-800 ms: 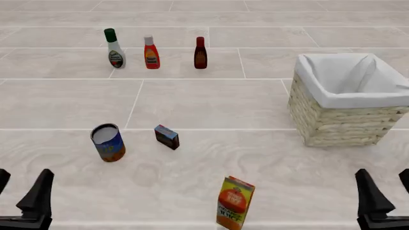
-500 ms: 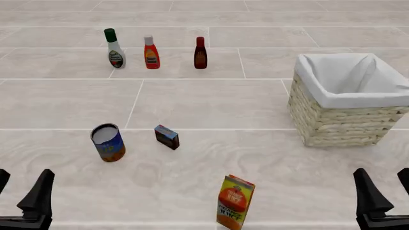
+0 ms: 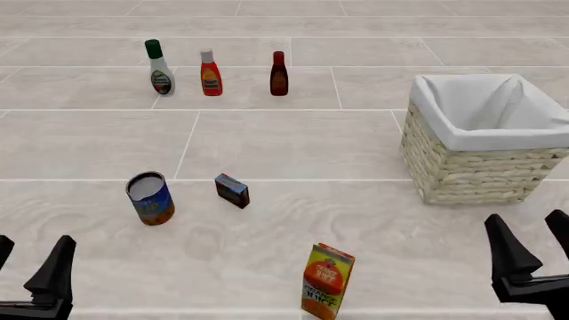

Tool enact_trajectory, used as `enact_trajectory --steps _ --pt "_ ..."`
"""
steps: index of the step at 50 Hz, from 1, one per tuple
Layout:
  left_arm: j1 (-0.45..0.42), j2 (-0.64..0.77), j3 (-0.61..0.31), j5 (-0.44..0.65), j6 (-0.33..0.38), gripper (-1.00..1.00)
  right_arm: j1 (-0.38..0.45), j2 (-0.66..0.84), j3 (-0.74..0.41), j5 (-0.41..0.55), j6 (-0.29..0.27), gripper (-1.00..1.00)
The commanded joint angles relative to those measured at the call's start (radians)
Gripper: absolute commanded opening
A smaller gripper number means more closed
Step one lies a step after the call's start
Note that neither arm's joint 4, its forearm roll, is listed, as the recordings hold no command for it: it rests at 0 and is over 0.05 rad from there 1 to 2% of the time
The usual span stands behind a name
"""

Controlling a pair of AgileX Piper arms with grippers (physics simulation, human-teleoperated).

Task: Pick the chocolate pudding and place it in the basket.

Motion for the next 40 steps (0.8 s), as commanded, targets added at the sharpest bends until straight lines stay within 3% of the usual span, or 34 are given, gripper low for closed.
enact_trajectory --steps 1,8,16,27,40 --pt "0.000 0.002 0.000 0.000 -0.003 1.00 0.066 0.181 -0.086 -0.095 -0.033 1.00" --pt "0.000 0.001 0.000 0.001 -0.003 1.00 0.112 0.313 -0.115 -0.179 -0.022 1.00" --pt "0.000 0.000 0.000 -0.001 0.000 1.00 0.177 0.456 -0.170 -0.232 -0.054 1.00" --pt "0.000 0.000 0.000 0.000 -0.001 1.00 0.233 0.575 -0.275 -0.223 -0.088 1.00" --pt "0.000 0.000 0.000 -0.002 0.001 1.00 0.312 0.693 -0.400 -0.134 -0.139 1.00"
